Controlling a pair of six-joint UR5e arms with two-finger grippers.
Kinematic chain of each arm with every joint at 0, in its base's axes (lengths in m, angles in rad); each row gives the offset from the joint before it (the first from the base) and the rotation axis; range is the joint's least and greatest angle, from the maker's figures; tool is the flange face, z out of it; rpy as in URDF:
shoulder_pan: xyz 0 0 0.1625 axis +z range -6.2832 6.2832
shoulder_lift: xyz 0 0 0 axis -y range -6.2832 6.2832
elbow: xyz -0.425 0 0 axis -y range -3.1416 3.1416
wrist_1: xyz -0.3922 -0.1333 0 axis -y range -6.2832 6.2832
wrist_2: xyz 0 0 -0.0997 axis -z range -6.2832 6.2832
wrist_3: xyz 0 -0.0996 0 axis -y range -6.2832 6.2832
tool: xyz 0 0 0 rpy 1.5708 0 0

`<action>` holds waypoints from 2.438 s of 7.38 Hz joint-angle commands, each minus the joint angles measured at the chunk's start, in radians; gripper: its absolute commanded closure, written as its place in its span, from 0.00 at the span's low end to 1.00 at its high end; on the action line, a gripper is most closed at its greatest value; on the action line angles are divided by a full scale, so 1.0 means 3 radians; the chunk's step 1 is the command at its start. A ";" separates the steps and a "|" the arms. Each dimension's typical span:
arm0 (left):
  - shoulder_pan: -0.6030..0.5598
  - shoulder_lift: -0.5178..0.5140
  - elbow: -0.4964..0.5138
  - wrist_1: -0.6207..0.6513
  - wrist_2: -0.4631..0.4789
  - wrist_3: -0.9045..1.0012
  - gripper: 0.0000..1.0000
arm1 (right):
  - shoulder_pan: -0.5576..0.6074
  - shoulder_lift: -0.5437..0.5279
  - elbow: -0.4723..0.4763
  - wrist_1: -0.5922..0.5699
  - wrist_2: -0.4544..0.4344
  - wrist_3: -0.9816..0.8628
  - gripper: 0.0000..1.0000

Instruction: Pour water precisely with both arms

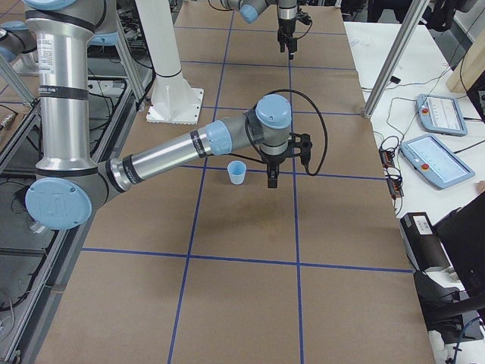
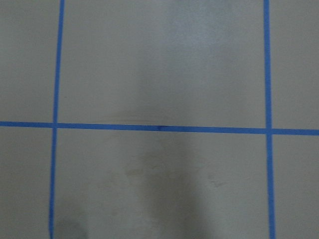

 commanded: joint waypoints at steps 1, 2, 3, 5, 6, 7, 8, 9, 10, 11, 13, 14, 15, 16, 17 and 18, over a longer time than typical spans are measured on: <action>-0.0007 0.0174 -0.0183 0.0017 0.0001 0.0011 0.00 | -0.0777 -0.0151 0.0702 0.0013 -0.0908 0.1150 0.00; -0.0013 0.0231 -0.0240 0.0012 0.0001 0.0016 0.00 | -0.1176 -0.0237 0.1029 0.0008 -0.1231 0.1674 0.00; -0.0007 0.0241 -0.0230 0.0012 0.0011 0.0021 0.00 | -0.1479 -0.0319 0.1215 0.0003 -0.1396 0.1968 0.00; -0.0007 0.0287 -0.0241 0.0007 0.0026 0.0021 0.00 | -0.2382 -0.0447 0.1359 -0.0002 -0.2256 0.2707 0.00; -0.0013 0.0292 -0.0241 0.0012 0.0027 0.0087 0.00 | -0.2823 -0.0448 0.1365 -0.0002 -0.2732 0.3370 0.00; -0.0033 0.0409 -0.0332 0.0012 0.0027 0.0321 0.00 | -0.3267 -0.0468 0.1375 -0.0018 -0.3249 0.3630 0.00; -0.0053 0.0689 -0.0540 0.0012 0.0027 0.0733 0.00 | -0.3525 -0.0589 0.1375 -0.0013 -0.3492 0.3779 0.00; -0.0089 0.0970 -0.0730 0.0007 0.0027 0.1051 0.00 | -0.3877 -0.0748 0.1365 -0.0013 -0.3914 0.4089 0.00; -0.0104 0.1099 -0.0802 0.0002 0.0027 0.1155 0.00 | -0.4219 -0.0886 0.1365 -0.0008 -0.4323 0.4401 0.00; -0.0110 0.1166 -0.0803 -0.0013 0.0032 0.1162 0.00 | -0.4542 -0.0933 0.1330 -0.0018 -0.4626 0.4708 0.00; -0.0110 0.1264 -0.0798 -0.0018 0.0032 0.1253 0.00 | -0.4917 -0.0954 0.1019 -0.0013 -0.5231 0.5292 0.01; -0.0105 0.1274 -0.0793 -0.0018 0.0027 0.1249 0.00 | -0.5020 -0.0939 0.0820 -0.0013 -0.5450 0.5481 0.01; -0.0100 0.1274 -0.0788 -0.0018 0.0027 0.1249 0.00 | -0.5046 -0.0923 0.0701 -0.0013 -0.5564 0.5544 0.01; -0.0094 0.1269 -0.0783 -0.0023 0.0027 0.1249 0.00 | -0.5061 -0.0918 0.0604 -0.0013 -0.5651 0.5697 0.01; -0.0079 0.1269 -0.0762 -0.0029 0.0027 0.1264 0.00 | -0.5061 -0.0832 0.0436 -0.0013 -0.5733 0.5728 0.01; -0.0079 0.1274 -0.0757 -0.0029 0.0032 0.1274 0.00 | -0.5046 -0.0745 0.0318 -0.0013 -0.5794 0.5729 0.01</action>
